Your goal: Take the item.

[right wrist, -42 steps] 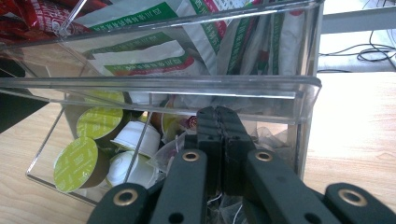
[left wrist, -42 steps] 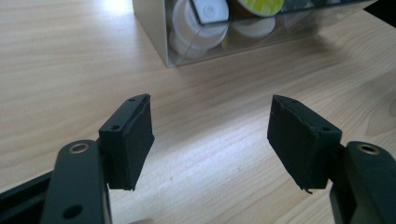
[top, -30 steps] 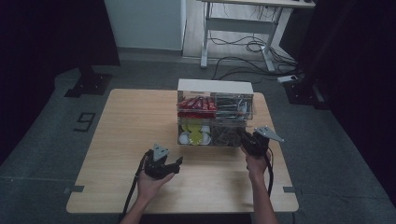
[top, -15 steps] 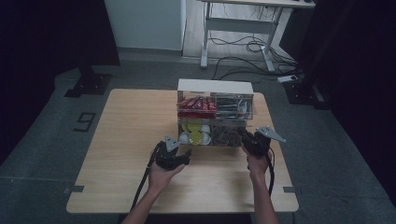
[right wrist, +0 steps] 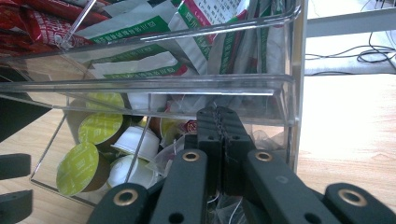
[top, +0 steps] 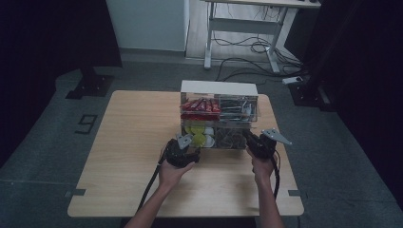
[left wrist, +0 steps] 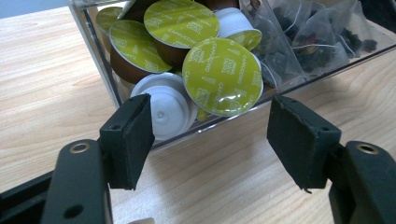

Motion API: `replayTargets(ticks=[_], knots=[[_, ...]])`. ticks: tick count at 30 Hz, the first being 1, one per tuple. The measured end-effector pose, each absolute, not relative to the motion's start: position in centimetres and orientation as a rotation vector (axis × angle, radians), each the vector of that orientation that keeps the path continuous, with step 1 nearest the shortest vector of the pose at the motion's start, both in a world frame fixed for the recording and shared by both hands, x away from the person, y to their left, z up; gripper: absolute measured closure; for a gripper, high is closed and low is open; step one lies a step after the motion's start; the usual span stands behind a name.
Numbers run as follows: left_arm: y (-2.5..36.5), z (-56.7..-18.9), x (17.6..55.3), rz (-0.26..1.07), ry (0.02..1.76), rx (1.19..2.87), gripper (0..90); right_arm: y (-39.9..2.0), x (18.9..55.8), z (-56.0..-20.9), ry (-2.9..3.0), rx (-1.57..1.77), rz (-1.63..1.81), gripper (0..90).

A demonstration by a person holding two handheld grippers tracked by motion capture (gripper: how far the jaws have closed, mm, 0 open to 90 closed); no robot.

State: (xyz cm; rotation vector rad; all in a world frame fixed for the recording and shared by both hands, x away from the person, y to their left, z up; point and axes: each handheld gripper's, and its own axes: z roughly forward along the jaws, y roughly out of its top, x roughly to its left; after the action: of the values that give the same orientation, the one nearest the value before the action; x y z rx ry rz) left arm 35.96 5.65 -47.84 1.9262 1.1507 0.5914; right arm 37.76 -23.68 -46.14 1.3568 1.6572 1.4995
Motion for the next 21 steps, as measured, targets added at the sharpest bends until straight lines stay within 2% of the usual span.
replayTargets(ticks=[21], knots=[[3.3, -47.8, 37.7, 0.623, 1.141, 1.927, 31.5, -23.7, 37.8, -46.2, 1.652, 1.360, 1.509, 88.3]])
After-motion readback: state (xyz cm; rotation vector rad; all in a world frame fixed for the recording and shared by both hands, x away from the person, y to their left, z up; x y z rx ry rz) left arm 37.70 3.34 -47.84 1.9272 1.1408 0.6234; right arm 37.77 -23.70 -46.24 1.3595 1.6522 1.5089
